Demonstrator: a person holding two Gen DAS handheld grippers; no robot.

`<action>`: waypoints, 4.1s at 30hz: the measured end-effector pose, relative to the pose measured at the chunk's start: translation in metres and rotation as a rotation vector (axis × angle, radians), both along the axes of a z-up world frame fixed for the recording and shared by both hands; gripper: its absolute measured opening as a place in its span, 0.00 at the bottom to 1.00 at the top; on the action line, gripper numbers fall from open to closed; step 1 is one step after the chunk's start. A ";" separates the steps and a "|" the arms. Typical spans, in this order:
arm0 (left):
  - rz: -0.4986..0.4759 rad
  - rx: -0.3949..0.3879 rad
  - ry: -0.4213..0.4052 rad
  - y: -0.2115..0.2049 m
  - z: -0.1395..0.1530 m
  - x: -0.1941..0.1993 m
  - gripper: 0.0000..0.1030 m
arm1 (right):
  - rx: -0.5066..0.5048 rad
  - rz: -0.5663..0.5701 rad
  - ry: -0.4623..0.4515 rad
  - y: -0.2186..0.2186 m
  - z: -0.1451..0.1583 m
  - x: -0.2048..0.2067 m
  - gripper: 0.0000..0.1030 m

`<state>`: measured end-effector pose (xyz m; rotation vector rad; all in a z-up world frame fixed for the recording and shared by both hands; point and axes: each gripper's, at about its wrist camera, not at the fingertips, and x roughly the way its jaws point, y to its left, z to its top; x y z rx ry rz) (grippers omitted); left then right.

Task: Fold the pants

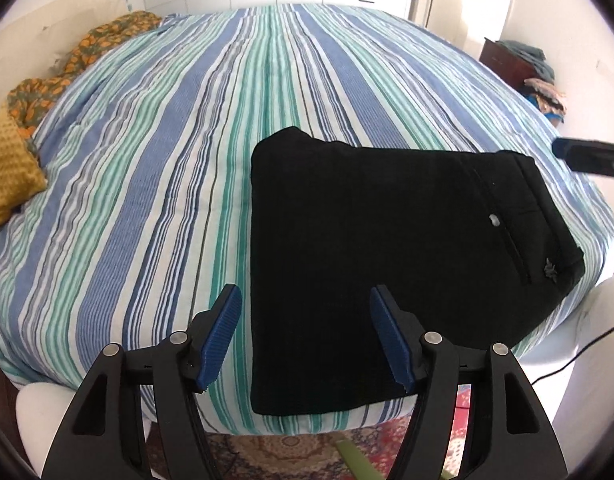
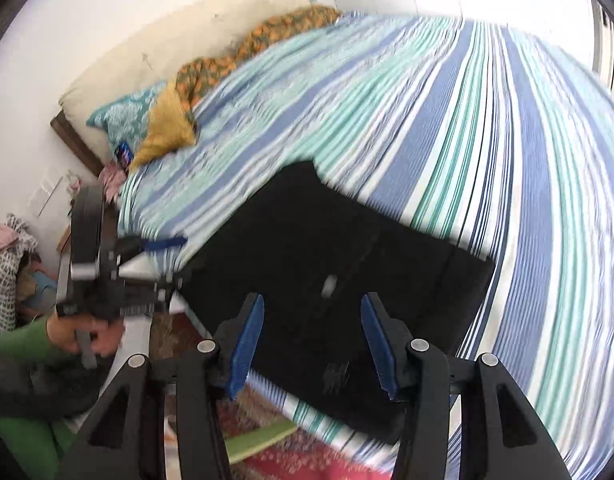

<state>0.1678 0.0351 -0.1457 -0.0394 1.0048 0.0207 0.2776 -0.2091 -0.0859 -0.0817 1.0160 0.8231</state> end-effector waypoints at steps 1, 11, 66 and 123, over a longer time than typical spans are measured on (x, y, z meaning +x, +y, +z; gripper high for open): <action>-0.008 0.006 -0.004 -0.003 0.001 0.001 0.67 | 0.008 -0.013 -0.013 0.003 0.003 0.013 0.50; -0.016 0.009 0.053 -0.006 -0.015 -0.005 0.70 | -0.067 -0.224 0.121 0.001 -0.061 0.068 0.50; 0.032 -0.366 0.282 0.078 -0.056 0.044 0.85 | 0.308 -0.386 0.360 -0.103 -0.075 0.009 0.79; 0.108 0.113 -0.132 -0.010 0.036 -0.021 0.97 | -0.269 -0.540 -0.267 0.011 -0.002 -0.093 1.00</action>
